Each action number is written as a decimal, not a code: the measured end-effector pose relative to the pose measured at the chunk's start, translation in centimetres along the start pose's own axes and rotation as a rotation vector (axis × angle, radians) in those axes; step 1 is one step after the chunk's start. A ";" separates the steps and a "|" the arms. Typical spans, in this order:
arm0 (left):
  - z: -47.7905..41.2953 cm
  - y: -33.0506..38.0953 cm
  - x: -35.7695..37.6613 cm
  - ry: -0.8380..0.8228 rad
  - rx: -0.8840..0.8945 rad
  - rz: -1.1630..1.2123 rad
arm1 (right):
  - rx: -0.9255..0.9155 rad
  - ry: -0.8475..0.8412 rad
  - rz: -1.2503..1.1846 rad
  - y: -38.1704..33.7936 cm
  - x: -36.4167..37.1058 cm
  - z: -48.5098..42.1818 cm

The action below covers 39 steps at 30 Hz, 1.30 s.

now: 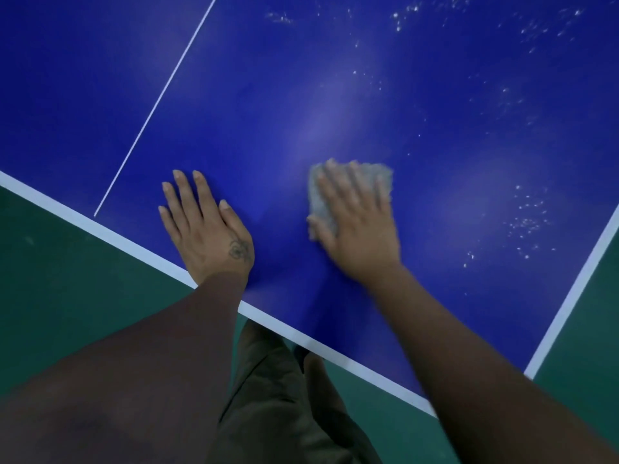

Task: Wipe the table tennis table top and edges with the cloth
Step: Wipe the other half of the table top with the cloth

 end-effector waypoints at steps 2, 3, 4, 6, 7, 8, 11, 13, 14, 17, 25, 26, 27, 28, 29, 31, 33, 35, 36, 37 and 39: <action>-0.1 0.0 -0.1 0.004 0.000 0.001 | 0.180 0.026 0.043 5.6 -1.3 -0.8; -0.1 0.1 -0.1 0.005 0.003 0.003 | 0.284 0.023 0.050 8.2 -1.9 -0.8; 0.0 0.1 -0.1 0.008 0.007 0.002 | 0.386 0.012 0.038 10.1 -2.4 -0.7; 0.0 0.1 -0.1 0.019 0.007 -0.004 | 0.544 0.006 0.019 10.8 -2.6 -0.6; 0.0 0.0 -0.1 0.023 0.004 -0.007 | 0.582 0.009 0.036 9.4 -2.5 -0.6; 0.0 0.0 -0.1 0.024 0.003 -0.009 | 0.570 0.010 0.051 7.2 -2.2 -0.5; -0.1 0.0 -0.2 0.024 0.001 -0.009 | 0.255 0.000 -0.001 -2.4 -0.1 1.0; -0.2 -0.1 -0.3 0.021 -0.004 -0.006 | 0.044 -0.039 -0.047 -7.6 1.0 3.6; -0.1 -0.1 -0.3 0.018 -0.005 -0.002 | -0.036 -0.065 -0.050 -8.7 1.2 5.0; 0.0 0.1 -0.4 0.012 -0.005 -0.003 | -0.182 -0.090 -0.047 -5.1 0.6 7.3; 0.0 0.3 -0.7 0.008 -0.004 -0.007 | 0.497 -0.057 0.062 12.1 -3.7 5.3; -0.1 0.2 -0.7 0.009 -0.006 -0.007 | 0.554 -0.052 0.064 11.1 -3.6 4.8; -0.1 0.2 -0.7 0.007 -0.007 -0.006 | 0.591 -0.047 0.062 9.5 -3.3 4.5; 0.0 0.2 -0.7 0.004 -0.009 -0.005 | 0.582 -0.046 0.057 7.4 -2.8 4.4; -0.1 0.2 -0.6 0.002 -0.012 -0.007 | 0.521 -0.049 0.047 4.7 -2.1 4.6; -0.1 0.1 -0.6 -0.013 -0.023 -0.016 | 0.335 -0.065 -0.001 -1.1 -0.6 6.3; -0.1 0.2 -0.6 -0.023 -0.025 -0.022 | 0.210 -0.081 -0.043 -5.0 0.2 9.3; -0.1 0.3 -0.7 -0.033 -0.032 -0.019 | 0.084 -0.124 -0.034 -5.4 0.4 11.2; 0.0 0.3 -0.7 -0.036 -0.036 -0.012 | -0.013 -0.144 -0.018 -4.3 0.2 11.5; 0.0 0.3 -0.8 -0.032 -0.034 -0.007 | -0.099 -0.159 -0.005 -2.5 -0.1 11.4; 0.1 0.3 -0.8 -0.023 -0.018 -0.005 | -0.136 -0.151 0.027 3.4 -1.2 10.6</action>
Point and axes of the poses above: each hand's wrist, its own z-axis away from the middle knuckle, its own x-axis out of the palm, y = z × x, the point moved 6 cm from there along -z, towards the middle knuckle, and after that the axes turned 5 degrees about -x, right-handed, at the moved point
